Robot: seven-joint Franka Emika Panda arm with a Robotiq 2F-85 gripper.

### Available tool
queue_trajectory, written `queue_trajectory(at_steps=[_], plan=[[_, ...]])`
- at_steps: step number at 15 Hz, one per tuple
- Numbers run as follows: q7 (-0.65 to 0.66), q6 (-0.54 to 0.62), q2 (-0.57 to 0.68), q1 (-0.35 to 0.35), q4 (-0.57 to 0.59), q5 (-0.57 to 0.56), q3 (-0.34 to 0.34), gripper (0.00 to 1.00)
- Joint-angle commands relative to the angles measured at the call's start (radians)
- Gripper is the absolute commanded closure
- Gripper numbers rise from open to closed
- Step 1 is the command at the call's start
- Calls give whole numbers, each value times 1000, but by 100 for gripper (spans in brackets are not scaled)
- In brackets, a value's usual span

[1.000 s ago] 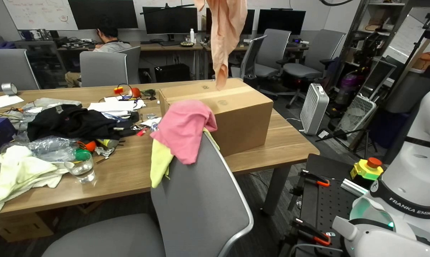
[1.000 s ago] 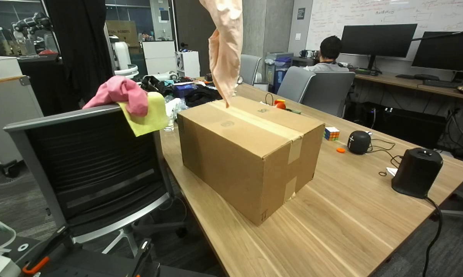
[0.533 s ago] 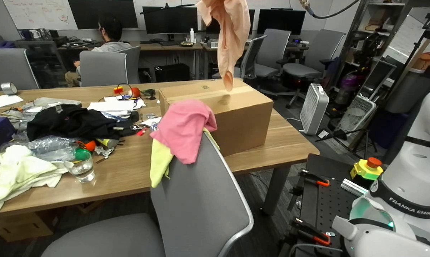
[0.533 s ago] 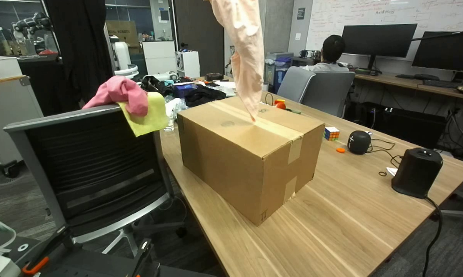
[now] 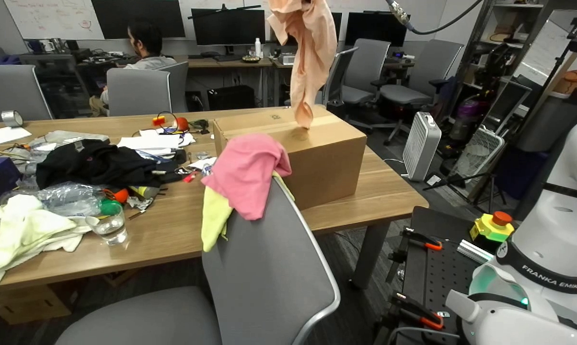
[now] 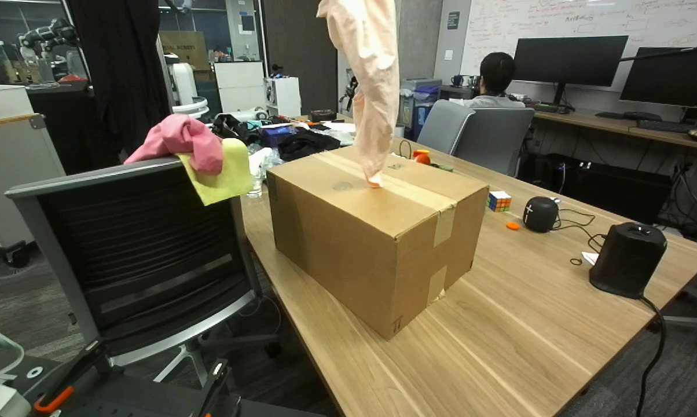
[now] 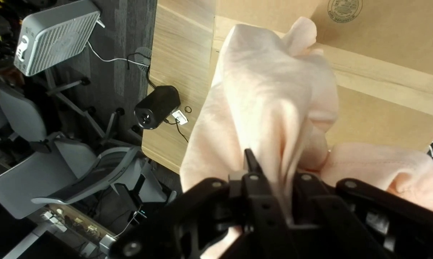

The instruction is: Move all the towels from the headrest to the top of the sealed cardboard box

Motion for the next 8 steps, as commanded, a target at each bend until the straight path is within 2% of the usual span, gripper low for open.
queue_trajectory(at_steps=[1, 8], plan=[[10, -41, -8, 5, 15, -28, -4, 58], [-108, -138, -66, 14, -25, -9, 18, 5]])
